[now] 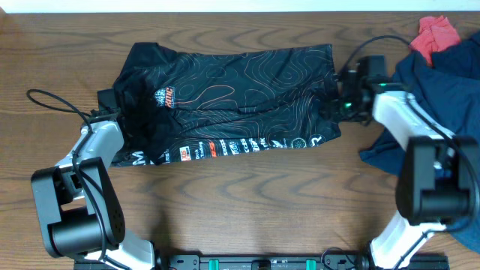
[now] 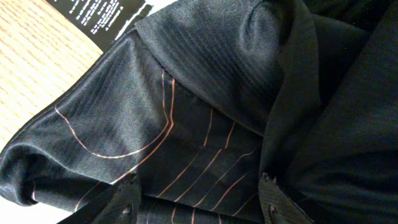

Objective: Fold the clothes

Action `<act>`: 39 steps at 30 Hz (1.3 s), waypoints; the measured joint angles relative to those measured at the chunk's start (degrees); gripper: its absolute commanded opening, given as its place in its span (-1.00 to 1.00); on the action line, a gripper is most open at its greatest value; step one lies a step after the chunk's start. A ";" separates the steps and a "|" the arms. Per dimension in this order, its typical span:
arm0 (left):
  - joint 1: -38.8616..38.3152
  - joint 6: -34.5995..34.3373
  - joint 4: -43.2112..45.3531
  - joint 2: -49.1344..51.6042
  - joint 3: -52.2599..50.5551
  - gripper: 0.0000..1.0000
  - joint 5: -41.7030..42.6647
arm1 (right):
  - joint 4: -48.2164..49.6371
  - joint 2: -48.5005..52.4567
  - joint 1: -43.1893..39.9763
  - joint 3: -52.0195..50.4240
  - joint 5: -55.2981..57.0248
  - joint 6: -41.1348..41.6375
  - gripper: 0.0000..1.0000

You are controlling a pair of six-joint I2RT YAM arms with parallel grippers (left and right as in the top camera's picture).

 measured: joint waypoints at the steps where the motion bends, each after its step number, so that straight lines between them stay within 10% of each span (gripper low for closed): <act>1: 0.00 0.00 -0.04 0.00 0.00 0.26 0.00 | 0.42 0.92 0.44 0.00 0.37 -0.07 0.10; 25: 0.00 -0.09 -21.40 -2.60 -0.02 0.46 1.36 | -23.98 0.00 1.09 1.40 14.45 8.66 -0.06; 30: 0.00 2.32 -16.83 -12.17 1.77 0.85 5.33 | -19.58 -6.95 0.81 1.60 14.91 9.81 0.57; 39: 0.00 7.87 0.35 -14.08 13.16 0.85 17.46 | -13.53 -21.99 0.81 4.35 14.36 9.16 0.57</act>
